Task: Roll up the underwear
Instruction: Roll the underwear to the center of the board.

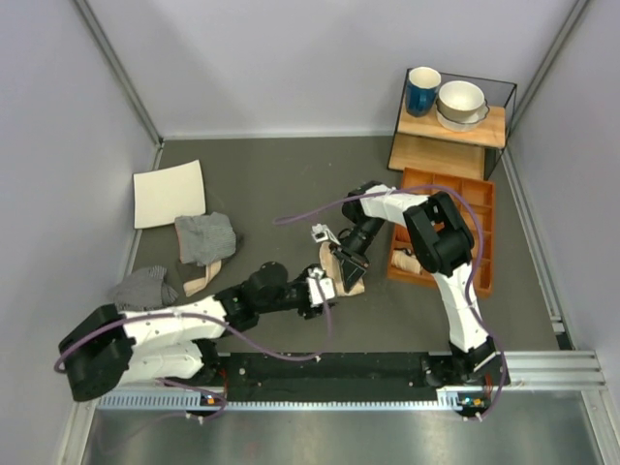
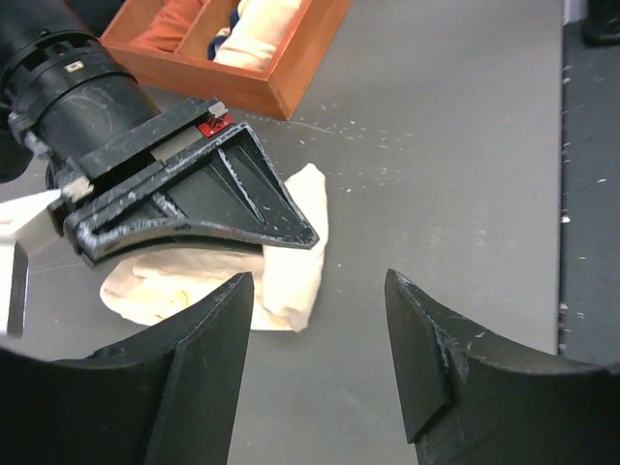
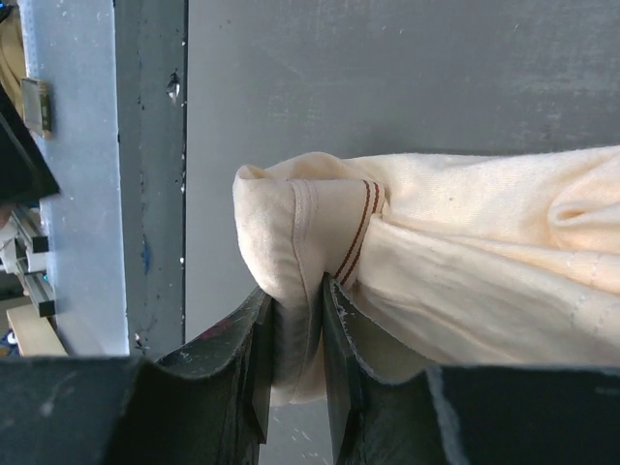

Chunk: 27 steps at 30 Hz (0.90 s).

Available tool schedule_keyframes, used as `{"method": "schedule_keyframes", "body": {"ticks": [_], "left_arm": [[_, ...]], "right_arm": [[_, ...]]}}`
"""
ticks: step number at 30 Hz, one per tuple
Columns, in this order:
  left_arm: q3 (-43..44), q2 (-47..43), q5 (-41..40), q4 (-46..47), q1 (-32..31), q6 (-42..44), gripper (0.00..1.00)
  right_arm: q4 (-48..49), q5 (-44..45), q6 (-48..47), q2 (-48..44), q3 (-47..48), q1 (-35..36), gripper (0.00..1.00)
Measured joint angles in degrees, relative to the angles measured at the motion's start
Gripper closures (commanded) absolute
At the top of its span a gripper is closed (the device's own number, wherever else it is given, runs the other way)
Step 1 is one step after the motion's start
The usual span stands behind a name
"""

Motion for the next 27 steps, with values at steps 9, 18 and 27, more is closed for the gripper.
{"method": "schedule_keyframes", "body": {"ticks": [9, 18, 27], "left_arm": [[12.7, 18.9, -2.8, -10.2, 0.0, 9.8, 0.36], [19.3, 28.9, -6.7, -16.1, 0.0, 12.3, 0.92], [21.6, 29.7, -3.6, -19.2, 0.9, 10.1, 1.00]], "right_arm": [[0.0, -0.1, 1.0, 0.0, 0.0, 0.0, 0.75], [-0.1, -0.1, 1.0, 0.0, 0.0, -0.1, 0.73], [2.1, 1.2, 4.0, -3.8, -2.1, -2.7, 0.58]]}}
